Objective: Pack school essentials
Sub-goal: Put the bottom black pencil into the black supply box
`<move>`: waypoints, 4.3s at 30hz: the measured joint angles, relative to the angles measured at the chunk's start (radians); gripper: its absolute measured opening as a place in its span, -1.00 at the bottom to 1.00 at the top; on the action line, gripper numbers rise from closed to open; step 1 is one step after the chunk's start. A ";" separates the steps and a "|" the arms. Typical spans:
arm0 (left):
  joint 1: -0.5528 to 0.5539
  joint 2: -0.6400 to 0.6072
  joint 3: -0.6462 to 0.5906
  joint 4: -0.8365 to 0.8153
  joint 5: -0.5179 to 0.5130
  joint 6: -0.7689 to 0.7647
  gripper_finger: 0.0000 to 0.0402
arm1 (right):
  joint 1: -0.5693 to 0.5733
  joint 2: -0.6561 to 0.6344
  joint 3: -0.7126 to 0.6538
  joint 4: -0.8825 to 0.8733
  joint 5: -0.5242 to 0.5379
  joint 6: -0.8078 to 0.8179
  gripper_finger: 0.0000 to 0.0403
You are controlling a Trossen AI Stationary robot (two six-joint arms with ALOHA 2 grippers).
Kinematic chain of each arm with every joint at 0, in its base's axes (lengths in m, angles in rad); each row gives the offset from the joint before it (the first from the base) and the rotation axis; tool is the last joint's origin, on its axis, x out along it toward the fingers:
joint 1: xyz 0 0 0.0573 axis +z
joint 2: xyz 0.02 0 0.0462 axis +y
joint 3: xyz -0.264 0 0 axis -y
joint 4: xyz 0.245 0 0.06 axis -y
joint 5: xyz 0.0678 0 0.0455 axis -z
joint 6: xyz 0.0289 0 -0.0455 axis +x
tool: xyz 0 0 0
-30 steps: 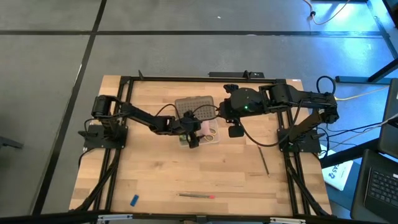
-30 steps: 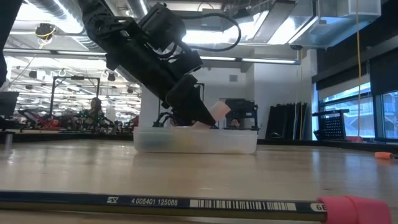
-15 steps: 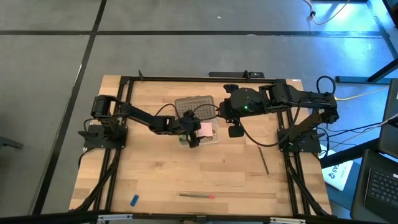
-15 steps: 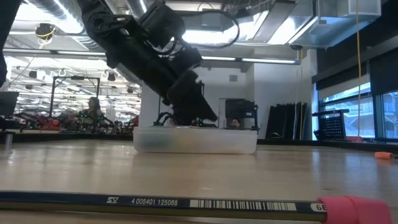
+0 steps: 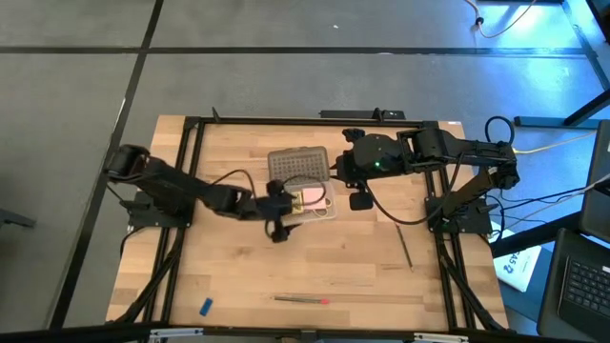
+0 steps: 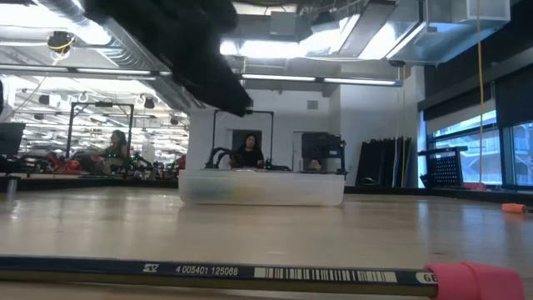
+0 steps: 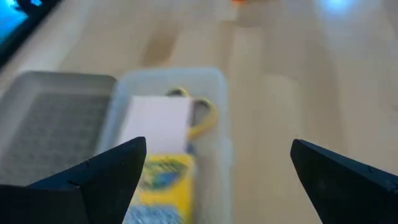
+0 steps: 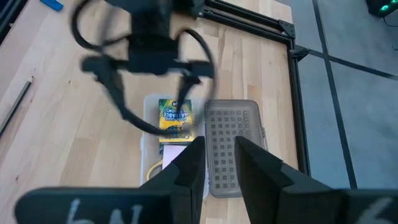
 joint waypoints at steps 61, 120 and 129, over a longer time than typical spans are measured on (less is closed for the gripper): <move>-0.508 -0.087 0.000 -0.295 -0.142 -0.480 0.97 | 0.442 0.012 -0.739 0.709 -0.173 0.475 -0.37; -0.506 -0.087 0.000 -0.302 -0.164 -0.447 0.97 | 0.563 0.473 -0.897 1.415 0.030 0.426 -0.42; -0.506 -0.087 0.000 -0.302 -0.164 -0.447 0.97 | 0.563 0.473 -0.898 1.413 0.049 0.427 -0.74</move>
